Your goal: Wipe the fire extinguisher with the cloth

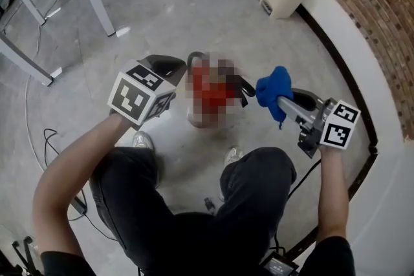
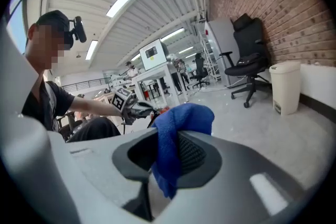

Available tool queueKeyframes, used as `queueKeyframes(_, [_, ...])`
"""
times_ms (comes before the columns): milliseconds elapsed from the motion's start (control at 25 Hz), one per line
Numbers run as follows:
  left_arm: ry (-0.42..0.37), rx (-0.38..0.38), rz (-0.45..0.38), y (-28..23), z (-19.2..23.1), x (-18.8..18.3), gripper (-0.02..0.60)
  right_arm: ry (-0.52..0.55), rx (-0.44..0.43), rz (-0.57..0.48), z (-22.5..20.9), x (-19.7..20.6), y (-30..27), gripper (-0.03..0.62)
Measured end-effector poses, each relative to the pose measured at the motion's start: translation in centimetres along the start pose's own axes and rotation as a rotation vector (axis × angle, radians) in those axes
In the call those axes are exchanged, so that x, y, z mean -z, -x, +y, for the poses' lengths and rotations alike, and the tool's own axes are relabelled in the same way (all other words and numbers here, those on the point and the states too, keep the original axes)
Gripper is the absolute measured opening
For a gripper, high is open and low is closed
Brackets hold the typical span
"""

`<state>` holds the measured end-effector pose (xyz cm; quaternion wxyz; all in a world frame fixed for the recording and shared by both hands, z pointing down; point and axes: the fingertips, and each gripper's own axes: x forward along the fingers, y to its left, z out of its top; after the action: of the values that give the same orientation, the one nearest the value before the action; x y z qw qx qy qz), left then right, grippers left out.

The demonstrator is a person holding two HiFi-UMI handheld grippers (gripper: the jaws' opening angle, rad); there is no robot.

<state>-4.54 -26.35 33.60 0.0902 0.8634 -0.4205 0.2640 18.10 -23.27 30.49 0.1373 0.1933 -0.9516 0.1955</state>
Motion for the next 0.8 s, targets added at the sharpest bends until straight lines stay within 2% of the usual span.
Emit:
queueKeyframes(160, [-0.006, 0.006, -0.029, -0.1, 0.8, -1.6, 0.006, 0.024, -0.002, -0.055, 0.1, -3.7, -1.4, 0.087])
queueKeyframes(360, [-0.004, 0.042, -0.045, -0.8, 0.2, -2.3, 0.006, 0.078, -0.102, -0.034, 1.1, -7.8, -7.6, 0.086])
queueKeyframes(560, [-0.007, 0.066, -0.036, -1.2, 0.0, -1.7, 0.006, 0.061, -0.252, 0.117, 1.5, -6.8, -12.7, 0.087])
queueKeyframes(800, [0.010, 0.070, -0.032, -1.2, 0.3, -0.6, 0.006, 0.018, -0.285, 0.173, 0.0, -5.6, -14.2, 0.087])
